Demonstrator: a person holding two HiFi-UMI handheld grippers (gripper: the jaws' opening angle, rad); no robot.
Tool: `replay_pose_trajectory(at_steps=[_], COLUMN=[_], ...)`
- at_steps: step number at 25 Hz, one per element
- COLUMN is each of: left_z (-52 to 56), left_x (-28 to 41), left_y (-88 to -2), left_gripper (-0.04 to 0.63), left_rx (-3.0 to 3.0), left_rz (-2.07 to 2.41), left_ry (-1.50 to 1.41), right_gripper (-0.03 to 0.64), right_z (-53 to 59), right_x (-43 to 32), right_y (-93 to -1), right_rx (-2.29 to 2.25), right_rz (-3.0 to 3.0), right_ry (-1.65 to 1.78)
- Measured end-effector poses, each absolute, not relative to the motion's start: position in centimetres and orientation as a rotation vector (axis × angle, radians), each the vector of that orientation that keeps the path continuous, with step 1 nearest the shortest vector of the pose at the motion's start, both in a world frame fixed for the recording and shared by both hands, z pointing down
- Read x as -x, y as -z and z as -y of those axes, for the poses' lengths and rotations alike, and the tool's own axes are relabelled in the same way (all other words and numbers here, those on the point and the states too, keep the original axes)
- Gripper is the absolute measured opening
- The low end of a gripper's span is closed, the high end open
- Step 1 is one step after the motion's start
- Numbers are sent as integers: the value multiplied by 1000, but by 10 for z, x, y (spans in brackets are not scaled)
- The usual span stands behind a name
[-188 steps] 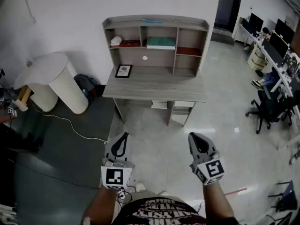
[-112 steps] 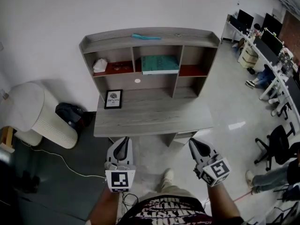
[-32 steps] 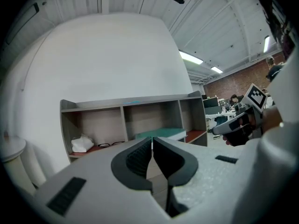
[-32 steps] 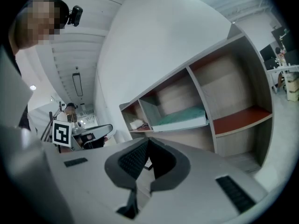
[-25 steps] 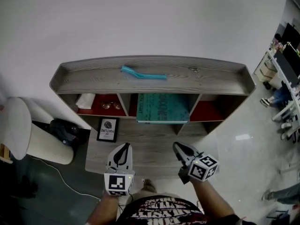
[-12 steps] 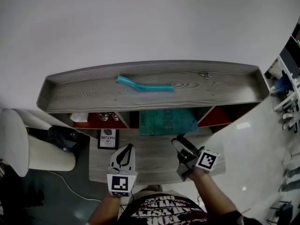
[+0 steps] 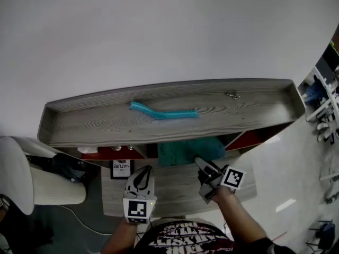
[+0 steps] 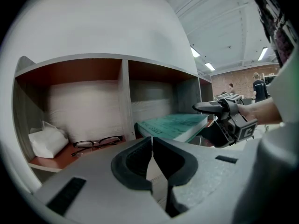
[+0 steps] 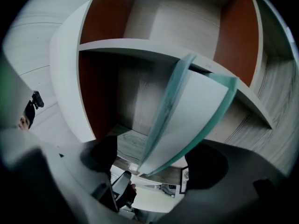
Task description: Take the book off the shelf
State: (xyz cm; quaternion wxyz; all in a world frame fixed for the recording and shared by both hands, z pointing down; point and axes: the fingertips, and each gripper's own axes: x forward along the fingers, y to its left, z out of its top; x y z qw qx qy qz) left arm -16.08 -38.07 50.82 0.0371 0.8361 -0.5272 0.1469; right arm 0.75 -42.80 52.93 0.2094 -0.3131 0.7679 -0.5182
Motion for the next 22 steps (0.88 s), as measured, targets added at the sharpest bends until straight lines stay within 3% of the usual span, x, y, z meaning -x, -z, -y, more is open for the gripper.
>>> replay_pose_trajectory(at_steps=[2, 3, 4, 5, 12, 22], left_z=[384, 385, 386, 387, 386, 364], left_x=[163, 164, 165, 166, 166, 167], left_y=[-506, -505, -504, -503, -490, -468], left_gripper=[15, 15, 15, 15, 15, 15], left_rx=[-2579, -2583, -2585, -2588, -2606, -2608], left_rz=[1613, 1612, 1612, 1612, 1621, 1695], left_ry=[-448, -447, -445, -442, -412, -349], right_gripper=[443, 401, 309, 277, 216, 198], right_z=[436, 438, 438, 438, 422, 385], right_x=[-6, -6, -6, -7, -14, -24], right_y=[-535, -541, -547, -550, -538, -506], right_rx=[913, 947, 978, 996, 989, 926], right_rz=[-2126, -2110, -2089, -2068, -2093, -2225], right_ry=[1478, 1517, 1555, 1579, 1488, 1369])
